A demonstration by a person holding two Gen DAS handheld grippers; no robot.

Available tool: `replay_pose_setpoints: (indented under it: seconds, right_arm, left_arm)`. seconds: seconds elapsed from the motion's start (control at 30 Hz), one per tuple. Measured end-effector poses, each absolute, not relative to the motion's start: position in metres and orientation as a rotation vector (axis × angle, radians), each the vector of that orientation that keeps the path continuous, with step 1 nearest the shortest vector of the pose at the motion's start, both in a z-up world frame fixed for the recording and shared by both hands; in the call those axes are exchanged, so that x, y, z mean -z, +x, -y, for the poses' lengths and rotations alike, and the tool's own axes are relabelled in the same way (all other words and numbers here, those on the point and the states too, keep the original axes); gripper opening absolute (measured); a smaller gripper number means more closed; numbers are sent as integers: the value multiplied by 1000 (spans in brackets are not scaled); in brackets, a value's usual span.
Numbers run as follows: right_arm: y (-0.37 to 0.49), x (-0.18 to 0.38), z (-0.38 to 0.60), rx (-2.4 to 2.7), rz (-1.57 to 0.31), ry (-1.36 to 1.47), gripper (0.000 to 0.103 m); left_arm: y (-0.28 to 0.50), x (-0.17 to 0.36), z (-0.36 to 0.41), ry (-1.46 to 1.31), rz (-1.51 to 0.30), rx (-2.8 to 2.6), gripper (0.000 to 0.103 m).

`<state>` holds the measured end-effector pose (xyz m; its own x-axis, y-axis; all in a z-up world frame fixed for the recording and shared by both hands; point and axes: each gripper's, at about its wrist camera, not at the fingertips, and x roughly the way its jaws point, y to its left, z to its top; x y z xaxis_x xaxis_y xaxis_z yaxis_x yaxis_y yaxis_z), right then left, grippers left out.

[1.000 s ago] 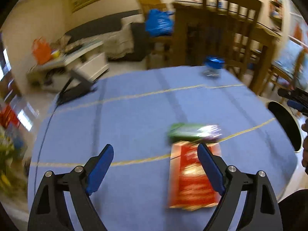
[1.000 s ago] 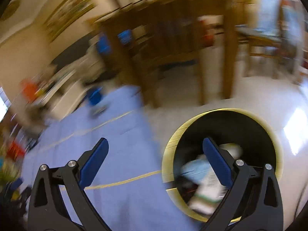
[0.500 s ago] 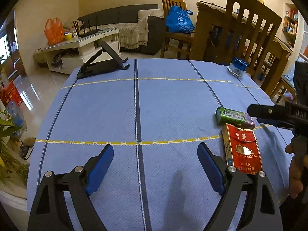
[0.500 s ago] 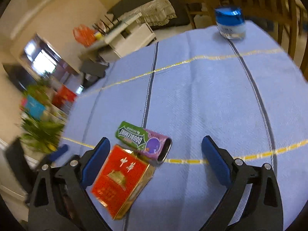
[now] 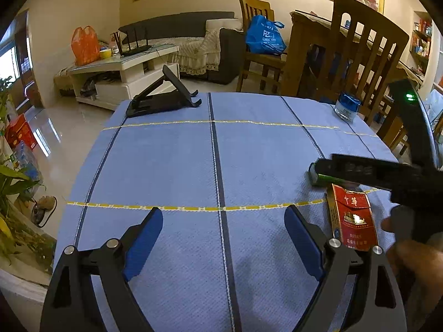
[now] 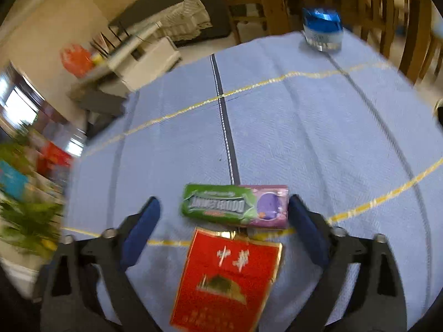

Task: Collect trash
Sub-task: 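Grasp the green Doublemint gum pack with the right gripper, then grasp the red cigarette pack with left gripper while right gripper carries the gum pack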

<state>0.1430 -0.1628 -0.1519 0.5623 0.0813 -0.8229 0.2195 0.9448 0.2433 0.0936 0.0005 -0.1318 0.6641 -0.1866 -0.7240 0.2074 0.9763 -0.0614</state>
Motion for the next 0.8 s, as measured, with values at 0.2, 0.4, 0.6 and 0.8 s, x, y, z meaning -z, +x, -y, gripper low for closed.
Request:
replay_pose_setpoints:
  seconds: [0.2, 0.4, 0.6, 0.8]
  right_arm:
    - [151, 149, 136, 140, -976, 155, 79]
    - [148, 162, 134, 109, -1009, 123, 80]
    - [146, 163, 124, 100, -995, 35, 79]
    - [135, 142, 162, 12, -955, 123, 79]
  left_arm:
    - [92, 132, 4, 39, -810, 224, 87]
    - [92, 134, 7, 45, -809, 222, 87]
    - [95, 139, 8, 42, -825, 228, 87]
    - [90, 137, 17, 60, -802, 266, 87]
